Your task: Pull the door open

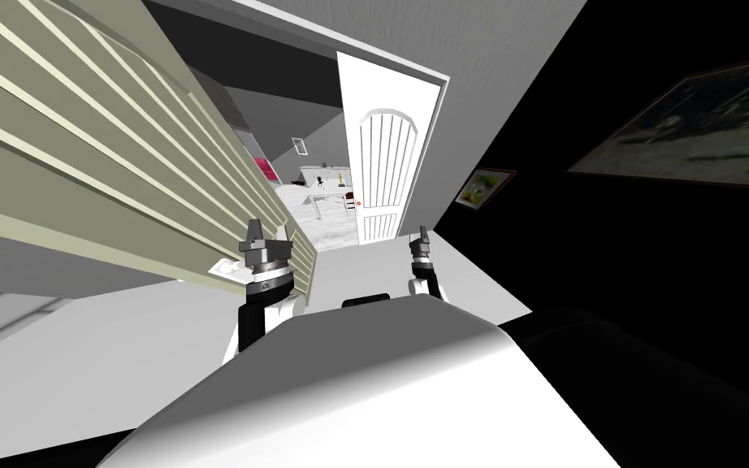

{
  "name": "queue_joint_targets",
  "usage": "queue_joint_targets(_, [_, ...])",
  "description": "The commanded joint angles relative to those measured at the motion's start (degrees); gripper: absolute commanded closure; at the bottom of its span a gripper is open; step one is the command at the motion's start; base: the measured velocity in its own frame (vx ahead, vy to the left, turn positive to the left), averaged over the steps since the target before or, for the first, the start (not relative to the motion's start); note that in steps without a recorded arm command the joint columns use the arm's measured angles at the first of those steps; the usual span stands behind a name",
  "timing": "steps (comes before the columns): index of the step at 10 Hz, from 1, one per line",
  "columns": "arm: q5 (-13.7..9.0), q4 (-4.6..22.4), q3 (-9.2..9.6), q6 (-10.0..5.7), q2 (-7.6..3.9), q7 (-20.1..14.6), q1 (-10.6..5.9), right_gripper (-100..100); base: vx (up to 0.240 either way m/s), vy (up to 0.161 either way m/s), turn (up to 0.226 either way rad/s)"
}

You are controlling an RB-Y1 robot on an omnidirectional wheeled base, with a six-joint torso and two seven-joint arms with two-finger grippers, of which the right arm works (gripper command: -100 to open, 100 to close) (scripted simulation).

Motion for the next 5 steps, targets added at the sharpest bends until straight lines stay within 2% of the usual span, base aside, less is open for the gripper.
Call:
queue_joint_targets(1, [-0.74, 1.70, -0.11, 0.02, -0.68, 0.25, -1.05, -100, 0.085, 0.019, 0.064])
queue_joint_targets(5, [-2.83, 7.39, -0.37, -0.39, -2.46, 1.09, -4.41, -100, 0.093, 0.022, 0.086])
